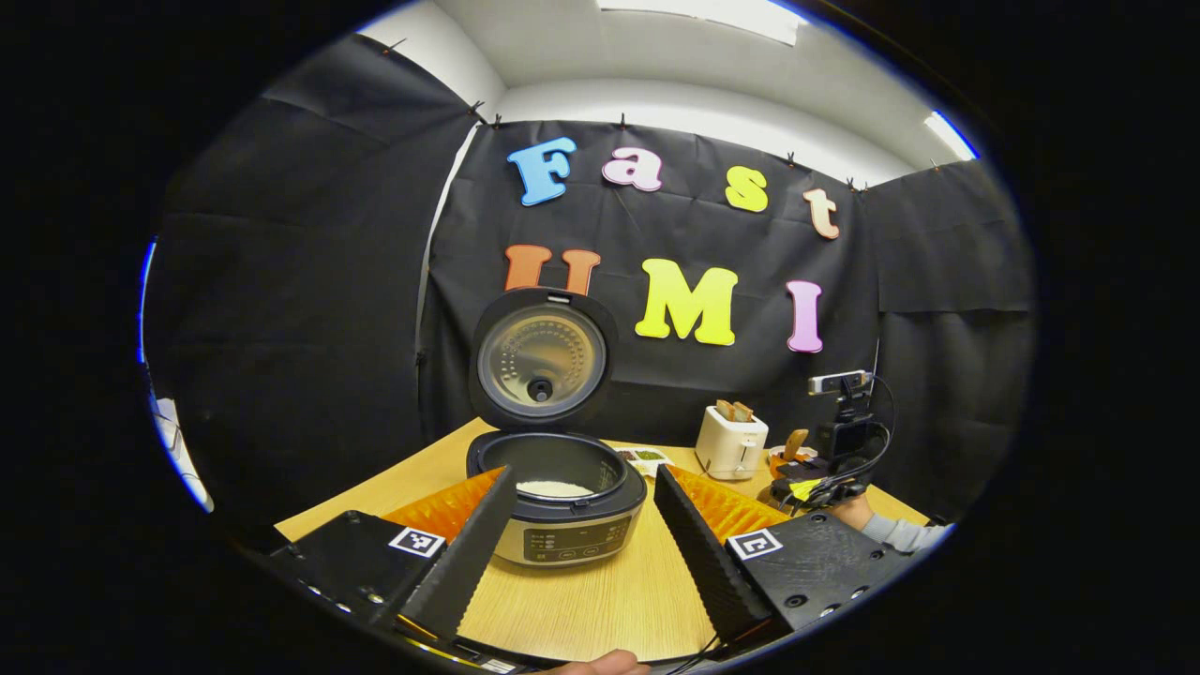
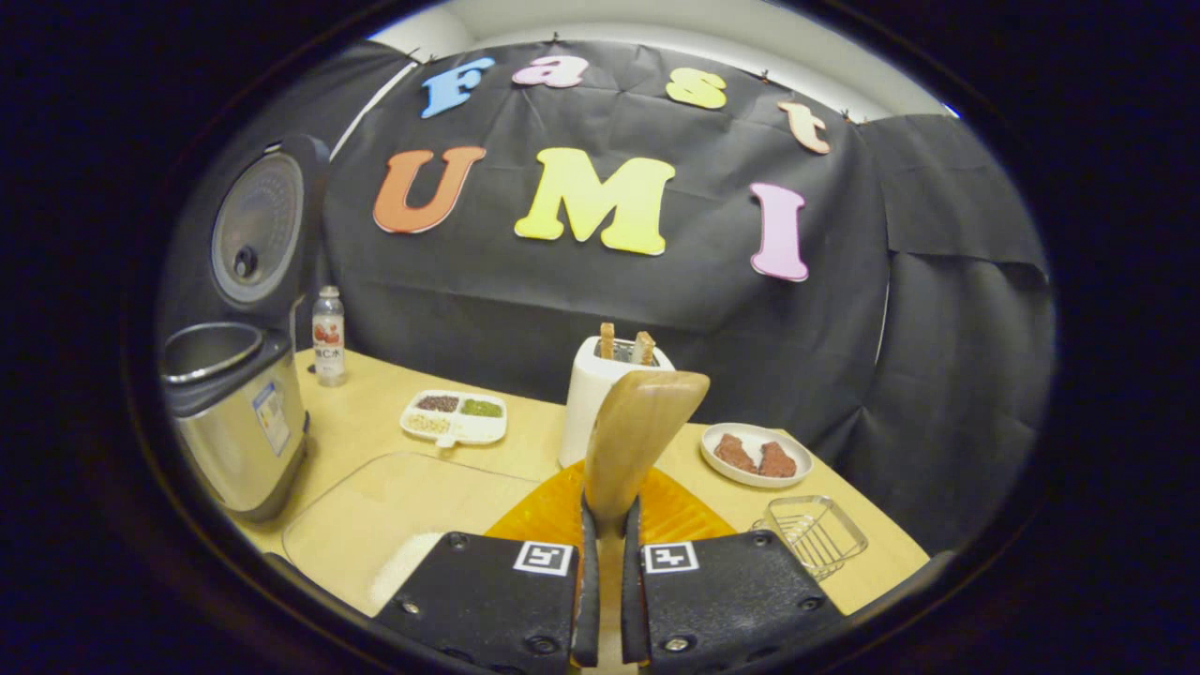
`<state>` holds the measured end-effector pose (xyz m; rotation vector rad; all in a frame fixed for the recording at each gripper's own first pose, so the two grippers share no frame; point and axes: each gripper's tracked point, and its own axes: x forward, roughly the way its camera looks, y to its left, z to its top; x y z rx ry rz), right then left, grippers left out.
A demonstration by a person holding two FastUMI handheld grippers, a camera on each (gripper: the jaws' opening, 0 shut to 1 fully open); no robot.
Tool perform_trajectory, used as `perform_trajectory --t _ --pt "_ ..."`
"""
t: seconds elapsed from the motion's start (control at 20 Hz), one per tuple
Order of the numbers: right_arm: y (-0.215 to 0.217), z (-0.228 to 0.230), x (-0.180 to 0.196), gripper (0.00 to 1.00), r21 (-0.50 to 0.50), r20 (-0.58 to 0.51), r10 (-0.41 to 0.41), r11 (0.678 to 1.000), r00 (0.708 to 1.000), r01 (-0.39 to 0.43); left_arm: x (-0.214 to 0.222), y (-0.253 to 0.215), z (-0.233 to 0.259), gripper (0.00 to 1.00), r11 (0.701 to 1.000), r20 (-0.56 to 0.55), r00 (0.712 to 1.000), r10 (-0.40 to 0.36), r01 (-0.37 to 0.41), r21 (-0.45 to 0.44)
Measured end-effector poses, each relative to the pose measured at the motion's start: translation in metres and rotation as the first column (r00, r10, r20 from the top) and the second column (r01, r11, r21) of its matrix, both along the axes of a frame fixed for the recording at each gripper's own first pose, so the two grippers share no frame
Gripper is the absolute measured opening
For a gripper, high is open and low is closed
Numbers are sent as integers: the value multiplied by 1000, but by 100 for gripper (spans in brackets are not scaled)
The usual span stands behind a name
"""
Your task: Close the left gripper, press the button to open the rice cooker; take a wooden spoon from the chopstick holder with the right hand, scoop a spoonful of rice and pour it into the rice cooker, then put the wooden spoon back into the chopstick holder.
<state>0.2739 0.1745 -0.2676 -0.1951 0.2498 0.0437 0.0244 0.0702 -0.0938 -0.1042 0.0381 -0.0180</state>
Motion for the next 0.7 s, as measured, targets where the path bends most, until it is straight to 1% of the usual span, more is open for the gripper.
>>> perform_trajectory --t 0.15,0.25,0.3,0.35,0.45,0.5,0.6,0.65,0.7 --pt "9 -1 -13 14 100 -12 -12 995 1000 13 2 0 -6 94 1000 -13 1000 -8 8 -3" --pt "28 -1 -20 15 216 -37 27 976 999 -19 3 1 -8 94 1000 -23 1000 -9 9 -5" --pt "36 -3 -21 14 256 -54 42 966 998 -27 4 3 -9 94 1000 -26 1000 -10 9 -9" --pt "43 -2 -22 14 288 -63 51 957 997 -31 3 6 -8 94 1000 -25 1000 -7 6 -14" --pt "49 -2 -22 15 308 -72 51 951 996 -26 2 8 -7 95 1000 -23 1000 -5 4 -19" --pt "57 -2 -22 14 324 -78 69 945 995 -41 1 9 -6 94 1000 -19 1000 -4 3 -19" --pt "79 -5 -25 15 407 -109 143 909 984 -87 -1 7 -7 95 1000 -17 1000 -10 10 -12" --pt "90 -7 -25 15 456 -131 181 884 975 -102 0 7 -8 95 1000 -20 1000 -9 9 -6" --pt "95 -8 -25 15 497 -155 202 862 967 -100 2 6 -9 95 1000 -24 1000 -7 7 0"
